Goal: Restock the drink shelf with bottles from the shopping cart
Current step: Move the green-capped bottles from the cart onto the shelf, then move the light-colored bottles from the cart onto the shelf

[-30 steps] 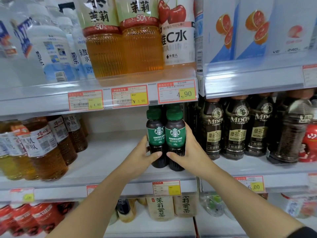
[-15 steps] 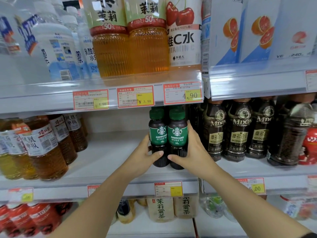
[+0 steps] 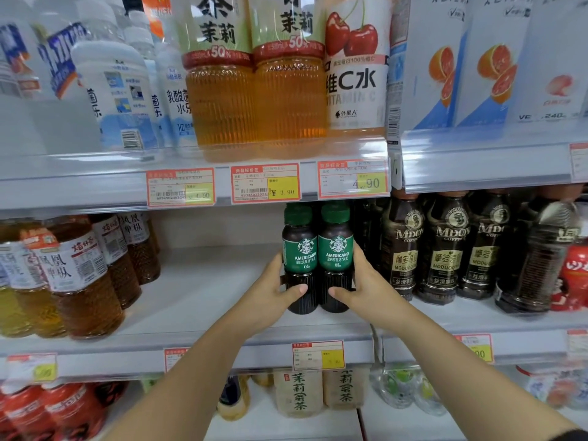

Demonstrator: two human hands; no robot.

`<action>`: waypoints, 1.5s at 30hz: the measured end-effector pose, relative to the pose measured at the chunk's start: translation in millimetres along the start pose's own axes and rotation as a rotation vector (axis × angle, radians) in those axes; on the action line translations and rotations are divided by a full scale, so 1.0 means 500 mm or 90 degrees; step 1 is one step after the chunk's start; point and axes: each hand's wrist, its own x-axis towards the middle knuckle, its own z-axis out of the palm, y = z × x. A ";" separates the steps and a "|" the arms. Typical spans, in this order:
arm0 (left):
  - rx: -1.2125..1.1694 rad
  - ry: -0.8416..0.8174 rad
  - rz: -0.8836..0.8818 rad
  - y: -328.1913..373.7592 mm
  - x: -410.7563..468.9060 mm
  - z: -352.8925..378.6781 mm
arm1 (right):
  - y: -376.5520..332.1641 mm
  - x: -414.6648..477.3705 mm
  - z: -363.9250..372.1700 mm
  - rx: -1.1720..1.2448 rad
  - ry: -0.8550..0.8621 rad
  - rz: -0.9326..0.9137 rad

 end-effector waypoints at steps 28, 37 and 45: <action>0.206 0.491 -0.444 -0.525 -0.869 -0.127 | 0.044 -0.264 0.867 -0.205 -0.465 -0.125; 0.143 0.405 -0.753 -0.792 -1.113 -0.160 | 0.141 -0.344 1.257 -0.302 -0.688 -0.063; 0.175 0.368 -0.764 -0.951 -1.185 -0.173 | 0.238 -0.393 1.506 -0.318 -0.768 -0.018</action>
